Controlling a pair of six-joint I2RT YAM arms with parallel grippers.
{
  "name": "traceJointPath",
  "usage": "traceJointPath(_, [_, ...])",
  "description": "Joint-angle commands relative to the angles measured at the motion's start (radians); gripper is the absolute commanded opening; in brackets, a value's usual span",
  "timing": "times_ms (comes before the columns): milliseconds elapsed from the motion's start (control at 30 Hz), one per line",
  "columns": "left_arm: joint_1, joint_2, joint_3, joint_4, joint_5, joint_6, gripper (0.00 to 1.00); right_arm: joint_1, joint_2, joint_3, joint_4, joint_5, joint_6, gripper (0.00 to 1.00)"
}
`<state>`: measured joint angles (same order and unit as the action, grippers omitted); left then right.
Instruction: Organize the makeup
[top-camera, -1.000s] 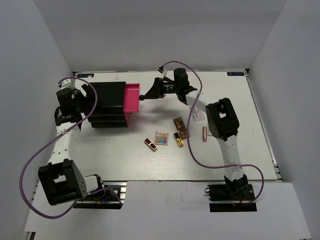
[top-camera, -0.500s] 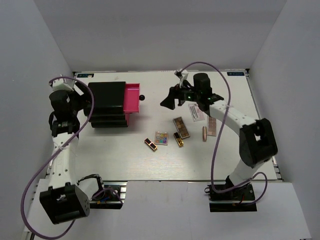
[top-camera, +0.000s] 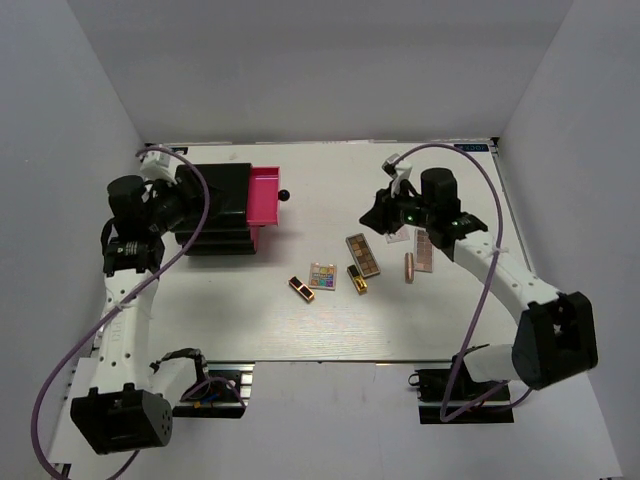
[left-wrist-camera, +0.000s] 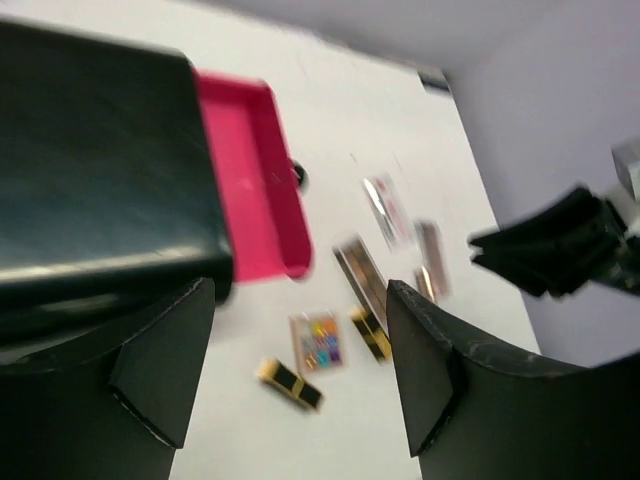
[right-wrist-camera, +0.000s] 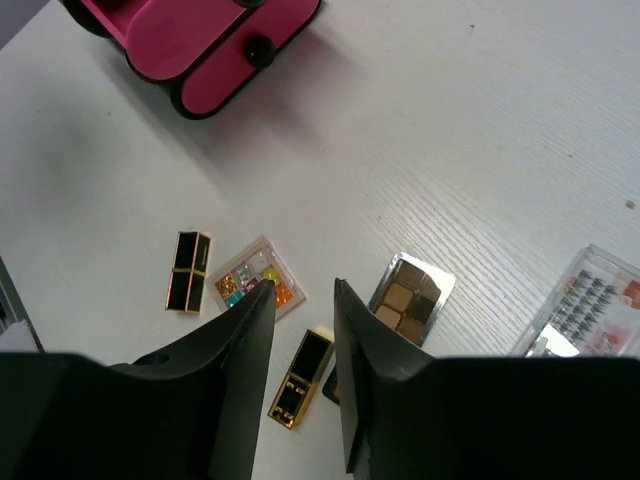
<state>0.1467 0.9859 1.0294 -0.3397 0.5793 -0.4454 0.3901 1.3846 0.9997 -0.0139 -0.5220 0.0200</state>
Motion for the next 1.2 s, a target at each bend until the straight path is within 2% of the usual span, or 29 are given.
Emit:
traceJointPath(0, [-0.064, -0.016, 0.017, -0.1, 0.137, 0.014, 0.79, -0.007, -0.117, -0.048, -0.044, 0.037, -0.046, 0.37])
traceJointPath(100, [-0.163, 0.003, 0.014, -0.116, 0.151, 0.005, 0.77, -0.013, -0.16, -0.09, -0.023, 0.079, -0.057, 0.44])
traceJointPath(200, [-0.32, 0.059, 0.001, -0.116, 0.088, -0.004, 0.76, -0.036, -0.193, -0.107, -0.023, 0.063, -0.055, 0.51])
traceJointPath(333, [-0.586, 0.14, -0.043, -0.078, -0.064, -0.045, 0.76, -0.074, -0.21, -0.121, -0.024, 0.044, -0.04, 0.73])
traceJointPath(367, [-0.696, 0.173, -0.042, -0.079, -0.122, -0.065, 0.76, -0.098, -0.211, -0.121, -0.03, 0.034, -0.038, 0.73])
traceJointPath(433, [-0.792, 0.188, -0.04, -0.093, -0.22, -0.087, 0.78, -0.118, -0.213, -0.116, -0.043, 0.01, -0.032, 0.73])
traceJointPath(500, [-0.881, 0.197, -0.045, -0.137, -0.372, -0.117, 0.79, -0.144, -0.222, -0.125, -0.047, -0.003, -0.028, 0.68])
traceJointPath(533, [-0.925, 0.204, -0.069, -0.142, -0.468, -0.151, 0.79, -0.151, -0.223, -0.13, -0.043, -0.01, -0.028, 0.61])
traceJointPath(633, [-0.984, 0.217, -0.118, -0.139, -0.564, -0.22, 0.81, -0.177, -0.217, -0.131, -0.046, -0.03, 0.003, 0.51])
traceJointPath(667, [-0.999, 0.22, -0.15, -0.133, -0.655, -0.269, 0.81, -0.18, -0.21, -0.131, -0.05, -0.035, 0.005, 0.5])
traceJointPath(800, [-1.085, 0.237, -0.213, -0.084, -0.838, -0.384, 0.77, -0.195, -0.214, -0.139, -0.043, -0.038, 0.009, 0.5])
traceJointPath(967, [-1.121, 0.309, -0.226, -0.042, -0.93, -0.504, 0.75, -0.204, -0.231, -0.171, -0.008, -0.047, 0.02, 0.51])
traceJointPath(1100, [-1.145, 0.378, -0.168, -0.11, -1.027, -0.591, 0.75, -0.211, -0.231, -0.171, -0.006, -0.062, 0.024, 0.51])
traceJointPath(1167, [-1.156, 0.428, -0.144, -0.187, -1.108, -0.688, 0.75, -0.212, -0.231, -0.174, -0.003, -0.069, 0.024, 0.51])
